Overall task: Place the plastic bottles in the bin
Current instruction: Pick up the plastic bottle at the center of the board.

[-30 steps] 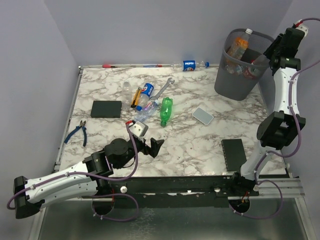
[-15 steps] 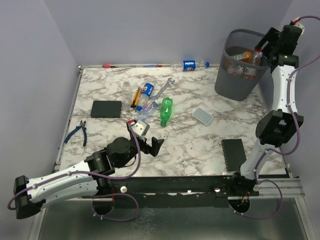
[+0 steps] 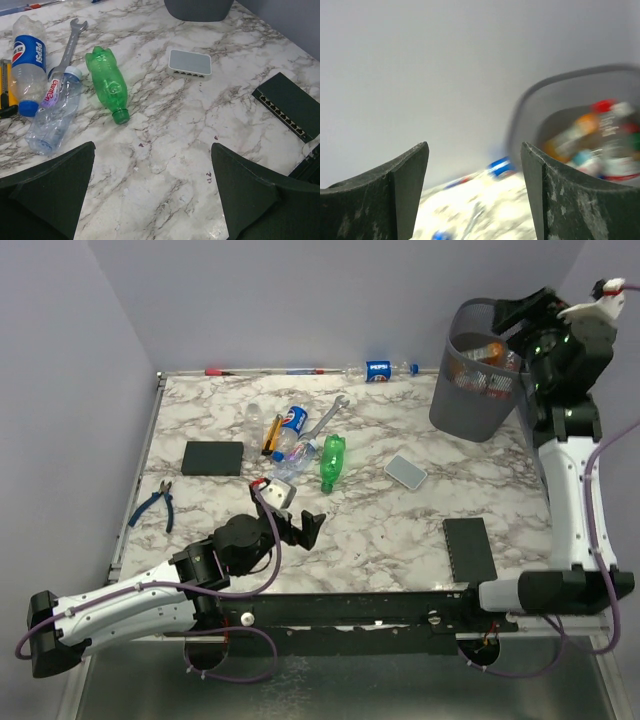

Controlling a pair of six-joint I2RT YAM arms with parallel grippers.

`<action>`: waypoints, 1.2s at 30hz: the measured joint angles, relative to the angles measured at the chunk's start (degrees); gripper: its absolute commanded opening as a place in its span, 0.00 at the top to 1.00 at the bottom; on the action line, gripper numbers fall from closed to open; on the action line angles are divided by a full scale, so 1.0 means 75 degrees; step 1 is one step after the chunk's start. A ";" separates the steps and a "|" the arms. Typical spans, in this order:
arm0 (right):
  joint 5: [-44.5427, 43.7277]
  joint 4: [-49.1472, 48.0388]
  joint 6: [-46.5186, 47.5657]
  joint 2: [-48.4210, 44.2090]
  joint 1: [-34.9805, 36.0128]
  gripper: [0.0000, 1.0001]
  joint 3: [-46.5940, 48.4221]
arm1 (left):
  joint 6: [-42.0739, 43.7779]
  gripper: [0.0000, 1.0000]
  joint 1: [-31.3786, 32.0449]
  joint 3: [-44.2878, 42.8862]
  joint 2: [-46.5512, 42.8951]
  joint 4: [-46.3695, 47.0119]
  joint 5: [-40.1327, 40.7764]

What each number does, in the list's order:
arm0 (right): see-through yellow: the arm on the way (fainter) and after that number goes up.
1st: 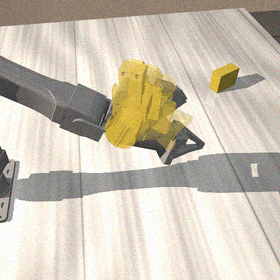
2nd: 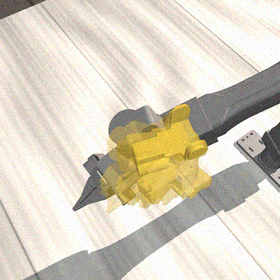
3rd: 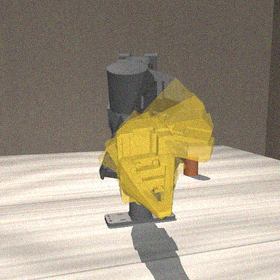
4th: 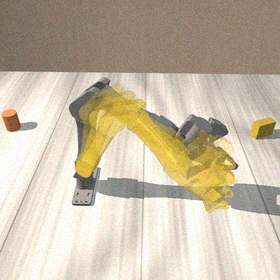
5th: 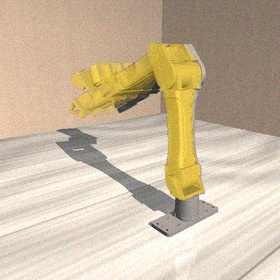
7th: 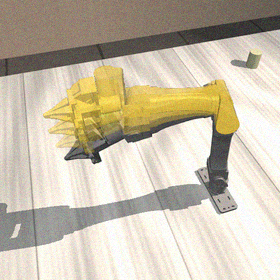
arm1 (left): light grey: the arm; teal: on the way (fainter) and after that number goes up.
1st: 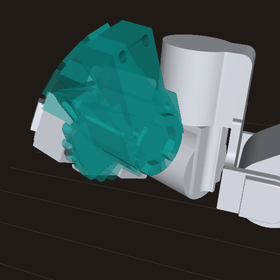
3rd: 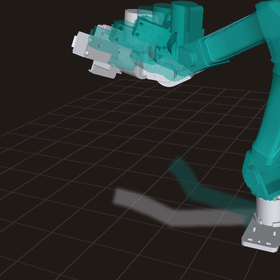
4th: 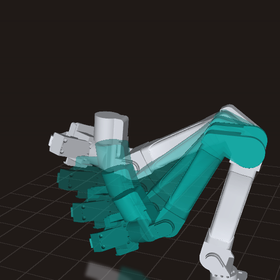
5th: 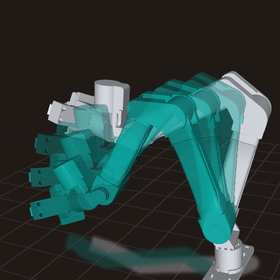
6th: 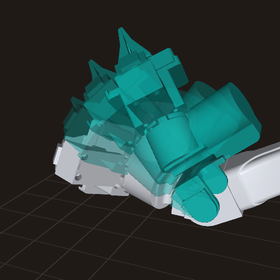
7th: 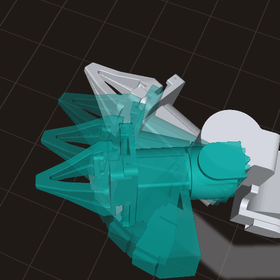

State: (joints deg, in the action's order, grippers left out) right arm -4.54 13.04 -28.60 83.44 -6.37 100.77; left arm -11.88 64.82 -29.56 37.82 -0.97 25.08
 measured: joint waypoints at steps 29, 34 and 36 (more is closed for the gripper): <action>0.1673 -0.0318 -0.2361 -0.6187 0.4686 0.17 -1.0719 | -0.1437 0.05 -0.2445 -0.3480 0.5974 -0.0796 -0.0726; 0.2014 -0.0425 -0.2378 -0.6102 0.4686 0.17 -1.0818 | -0.1285 0.10 -0.2498 -0.3972 0.7163 -0.0941 -0.0895; 0.2046 -0.0411 -0.2340 -0.6237 0.4686 0.17 -1.0847 | -0.1288 0.11 -0.2527 -0.3990 0.7411 -0.1011 -0.0892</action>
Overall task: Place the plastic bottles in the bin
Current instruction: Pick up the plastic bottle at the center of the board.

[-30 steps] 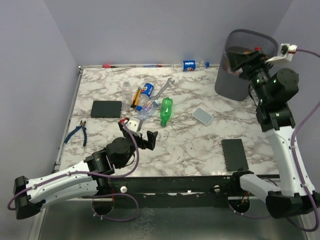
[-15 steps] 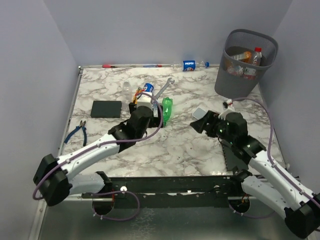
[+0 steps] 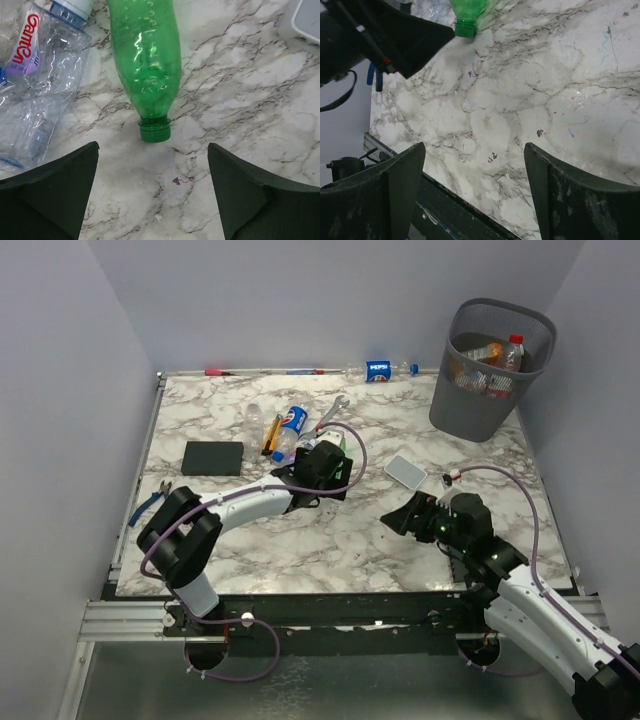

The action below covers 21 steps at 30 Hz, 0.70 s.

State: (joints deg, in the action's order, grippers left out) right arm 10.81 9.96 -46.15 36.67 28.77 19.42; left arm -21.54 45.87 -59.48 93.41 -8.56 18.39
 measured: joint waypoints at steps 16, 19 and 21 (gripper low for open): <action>-0.0067 0.0487 0.0361 -0.0600 0.0000 0.18 0.0070 | 0.0399 0.38 -0.0166 -0.0478 0.1577 -0.0230 -0.0128; -0.0099 0.0530 0.0364 -0.0629 0.0000 0.18 0.0181 | 0.0516 0.54 -0.0219 -0.0618 0.1784 -0.0111 -0.0201; -0.0114 0.0589 0.0361 -0.0644 0.0000 0.18 0.0254 | 0.0557 0.69 -0.0265 -0.0653 0.1851 0.0050 -0.0297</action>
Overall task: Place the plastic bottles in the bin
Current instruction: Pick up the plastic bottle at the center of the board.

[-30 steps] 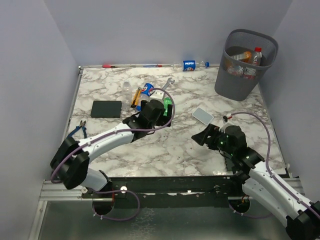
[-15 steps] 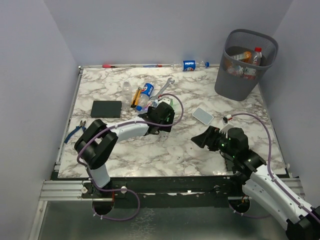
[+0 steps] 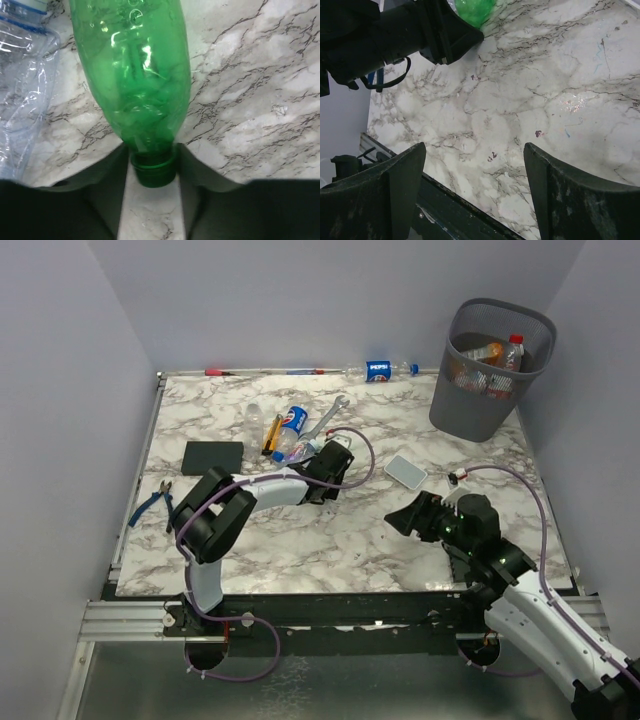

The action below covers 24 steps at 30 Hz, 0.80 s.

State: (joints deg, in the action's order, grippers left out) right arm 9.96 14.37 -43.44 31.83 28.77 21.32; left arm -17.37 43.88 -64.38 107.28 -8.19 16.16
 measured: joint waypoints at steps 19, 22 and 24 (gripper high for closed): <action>-0.0350 0.1722 0.1498 0.1341 0.0000 0.09 0.4415 | 0.2742 1.00 0.0991 0.2728 -0.5980 0.0778 -0.1279; 0.0108 0.1778 0.1766 0.1848 0.0000 0.09 0.5062 | 0.4412 1.00 0.1918 0.3640 -0.7262 0.0941 -0.1565; 0.0670 0.1818 0.1920 0.2235 0.0000 0.09 0.5400 | 0.5426 1.00 0.2401 0.4130 -0.7740 0.0874 -0.1667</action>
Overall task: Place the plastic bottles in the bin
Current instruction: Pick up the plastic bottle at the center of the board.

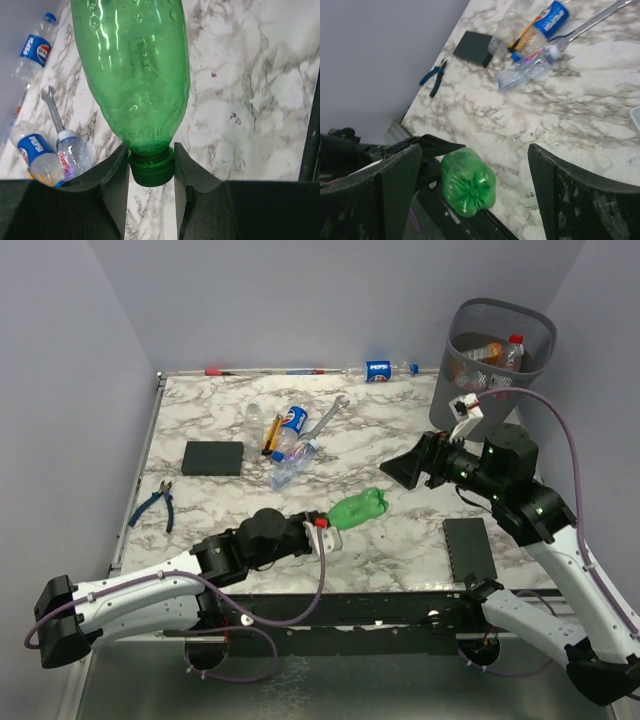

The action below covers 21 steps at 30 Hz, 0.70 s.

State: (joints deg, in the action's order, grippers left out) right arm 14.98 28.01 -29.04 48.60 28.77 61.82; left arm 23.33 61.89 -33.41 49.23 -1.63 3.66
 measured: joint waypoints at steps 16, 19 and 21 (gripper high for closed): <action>0.3232 0.1262 0.1209 0.2384 0.0571 0.09 0.0370 | 0.5896 1.00 0.0670 0.0507 -0.0644 -0.0431 0.0816; 0.3497 0.1326 0.1352 0.2535 0.0796 0.09 0.0361 | 0.6470 1.00 0.0682 0.0367 -0.0542 -0.0510 0.0953; 0.3538 0.1425 0.1478 0.2693 0.0906 0.11 0.0361 | 0.6717 1.00 0.0691 0.0277 -0.0487 -0.0533 0.0997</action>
State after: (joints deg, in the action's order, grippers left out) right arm 41.52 38.70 -17.96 68.79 35.57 64.53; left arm 73.71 67.07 -31.33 45.58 -5.63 11.14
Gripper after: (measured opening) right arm 0.911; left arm 0.349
